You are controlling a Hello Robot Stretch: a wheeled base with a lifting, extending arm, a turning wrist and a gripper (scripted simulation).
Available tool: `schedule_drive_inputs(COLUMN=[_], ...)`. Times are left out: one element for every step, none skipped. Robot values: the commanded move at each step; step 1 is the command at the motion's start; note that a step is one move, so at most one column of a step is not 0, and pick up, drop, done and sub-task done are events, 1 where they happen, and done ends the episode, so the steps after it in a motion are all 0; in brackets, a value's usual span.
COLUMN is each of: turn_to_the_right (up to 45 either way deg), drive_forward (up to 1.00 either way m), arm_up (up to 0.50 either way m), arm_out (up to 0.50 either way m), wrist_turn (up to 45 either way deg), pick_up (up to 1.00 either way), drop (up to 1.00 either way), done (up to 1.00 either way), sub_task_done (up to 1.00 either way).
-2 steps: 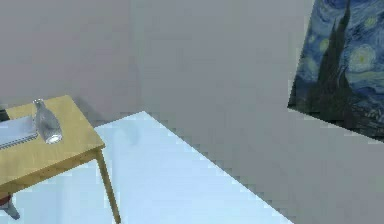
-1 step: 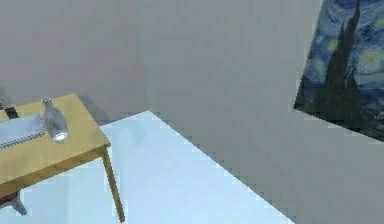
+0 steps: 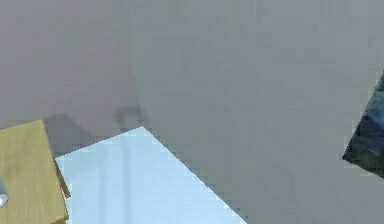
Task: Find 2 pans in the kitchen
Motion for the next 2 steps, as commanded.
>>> schedule_drive_inputs(turn_to_the_right=[-45.0,-15.0], drive_forward=[0.00,0.00], arm_up=[0.00,0.00], arm_out=[0.00,0.00], wrist_turn=[0.0,0.0], pick_up=[0.00,0.00], drop=[0.00,0.00], done=[0.00,0.00], sub_task_done=[0.00,0.00])
